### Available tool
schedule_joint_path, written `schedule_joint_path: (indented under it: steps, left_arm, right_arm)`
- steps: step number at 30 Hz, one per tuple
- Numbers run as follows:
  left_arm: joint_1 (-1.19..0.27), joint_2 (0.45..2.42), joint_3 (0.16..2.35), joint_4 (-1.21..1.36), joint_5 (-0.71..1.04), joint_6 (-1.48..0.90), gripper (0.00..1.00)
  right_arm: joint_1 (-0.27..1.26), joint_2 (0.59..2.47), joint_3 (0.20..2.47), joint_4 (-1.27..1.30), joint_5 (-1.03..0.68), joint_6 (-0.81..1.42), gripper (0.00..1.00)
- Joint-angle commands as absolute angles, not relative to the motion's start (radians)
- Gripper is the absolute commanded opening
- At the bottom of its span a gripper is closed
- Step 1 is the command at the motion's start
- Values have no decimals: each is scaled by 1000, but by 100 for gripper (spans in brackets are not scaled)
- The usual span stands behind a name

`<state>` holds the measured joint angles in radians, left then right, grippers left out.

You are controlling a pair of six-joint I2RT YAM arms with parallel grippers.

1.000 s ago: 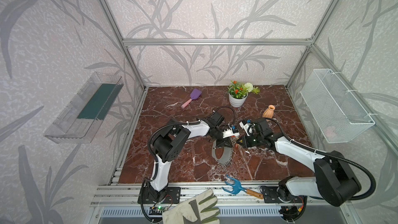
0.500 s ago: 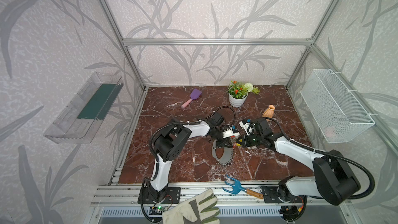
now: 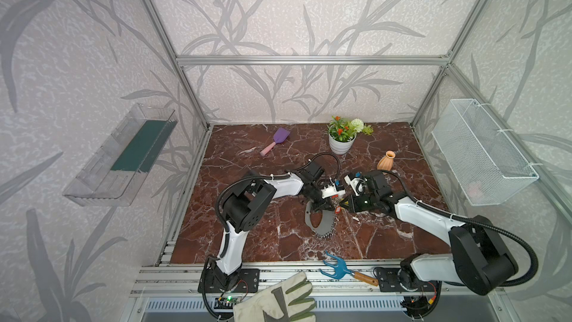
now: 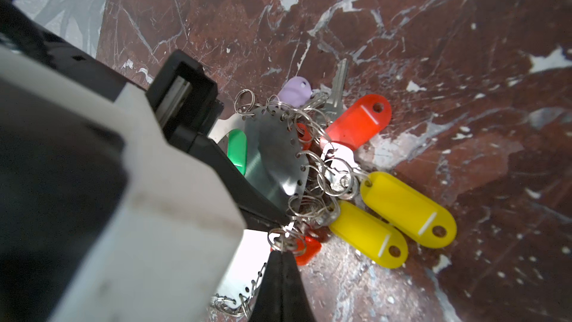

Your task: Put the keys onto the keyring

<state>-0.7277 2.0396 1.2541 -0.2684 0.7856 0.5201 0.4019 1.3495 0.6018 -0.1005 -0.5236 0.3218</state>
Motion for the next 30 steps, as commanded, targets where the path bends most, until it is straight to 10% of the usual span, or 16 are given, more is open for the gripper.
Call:
schedule_joint_path:
  steps: [1, 15, 30]
  left_arm:
    - [-734, 2001, 1269, -313, 773, 524, 0]
    - [-730, 1596, 1084, -277, 678, 436, 0]
    - [-686, 1072, 878, -3, 605, 243, 0]
  right_arm:
    - [397, 1309, 595, -89, -524, 324, 0]
    - [451, 1091, 649, -132, -607, 338, 0]
    - [580, 951, 915, -272, -554, 310, 32]
